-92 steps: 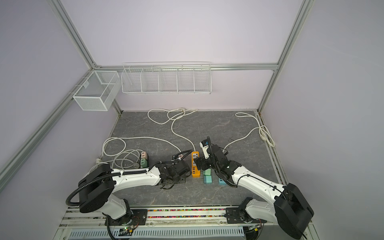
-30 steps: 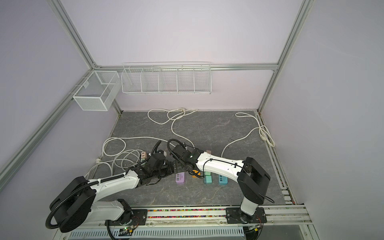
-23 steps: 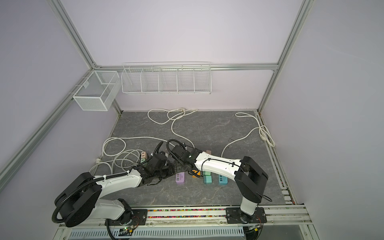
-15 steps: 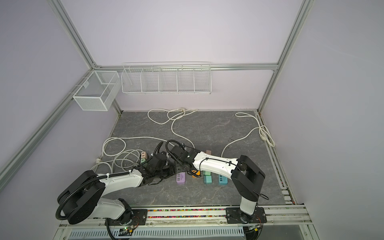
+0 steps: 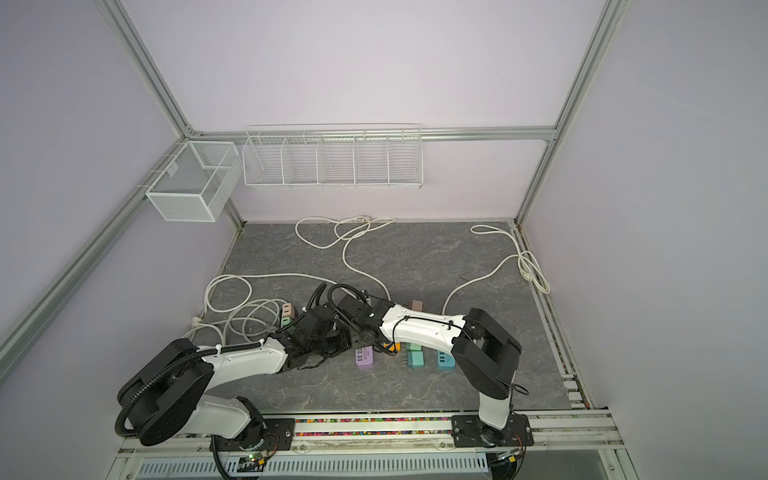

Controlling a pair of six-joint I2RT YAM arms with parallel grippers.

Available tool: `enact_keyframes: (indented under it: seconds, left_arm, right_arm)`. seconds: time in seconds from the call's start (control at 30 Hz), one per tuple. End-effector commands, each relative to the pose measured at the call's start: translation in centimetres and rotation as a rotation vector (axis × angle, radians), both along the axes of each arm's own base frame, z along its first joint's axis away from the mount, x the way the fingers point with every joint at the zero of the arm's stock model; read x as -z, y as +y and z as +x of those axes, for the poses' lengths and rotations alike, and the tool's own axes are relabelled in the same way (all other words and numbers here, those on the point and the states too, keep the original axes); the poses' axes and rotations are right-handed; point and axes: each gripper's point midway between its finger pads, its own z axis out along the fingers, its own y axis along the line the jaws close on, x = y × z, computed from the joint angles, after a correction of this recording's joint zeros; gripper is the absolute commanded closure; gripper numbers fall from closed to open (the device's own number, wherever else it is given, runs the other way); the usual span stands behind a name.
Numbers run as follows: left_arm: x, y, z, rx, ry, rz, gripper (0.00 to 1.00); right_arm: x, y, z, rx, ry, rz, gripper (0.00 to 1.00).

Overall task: Pull the plug off the socket
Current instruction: 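Close right gripper on the teal USB plug while left gripper holds the purple strip, then pull on the teal USB plug with right gripper while left gripper pins the strip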

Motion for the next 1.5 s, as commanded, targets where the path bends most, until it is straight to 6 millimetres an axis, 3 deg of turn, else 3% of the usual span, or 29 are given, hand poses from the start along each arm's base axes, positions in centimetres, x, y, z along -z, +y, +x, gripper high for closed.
enact_keyframes:
  seconds: [0.0, 0.3, 0.57, 0.73, 1.03, 1.23, 1.47]
  left_arm:
    - [2.5, 1.7, -1.1, -0.025, 0.069, 0.090, 0.75]
    - [2.9, 2.1, -1.1, -0.034, 0.073, 0.123, 0.77]
    - [3.4, 2.4, -1.6, -0.026, 0.084, 0.166, 0.78]
    - [3.7, 2.7, -1.6, -0.034, 0.092, 0.189, 0.79]
    - [3.9, 2.6, -1.9, -0.022, 0.101, 0.203, 0.79]
    - [4.1, 2.7, -1.9, -0.028, 0.101, 0.221, 0.79]
    - [4.3, 2.9, -2.3, -0.018, 0.108, 0.228, 0.79]
  right_arm:
    - [0.4, 0.5, -0.2, 0.004, 0.006, -0.012, 0.56]
    - [1.1, 0.7, -0.5, -0.013, 0.022, -0.027, 0.64]
    - [0.5, 0.4, -0.3, -0.015, 0.011, -0.036, 0.69]
    - [0.6, 1.5, -0.7, -0.031, 0.026, -0.021, 0.72]
    - [0.3, 0.3, -0.3, -0.013, 0.011, -0.034, 0.73]
    - [0.2, 1.8, -0.7, -0.037, 0.019, -0.009, 0.75]
    - [0.1, 0.0, -0.1, 0.002, 0.027, -0.007, 0.75]
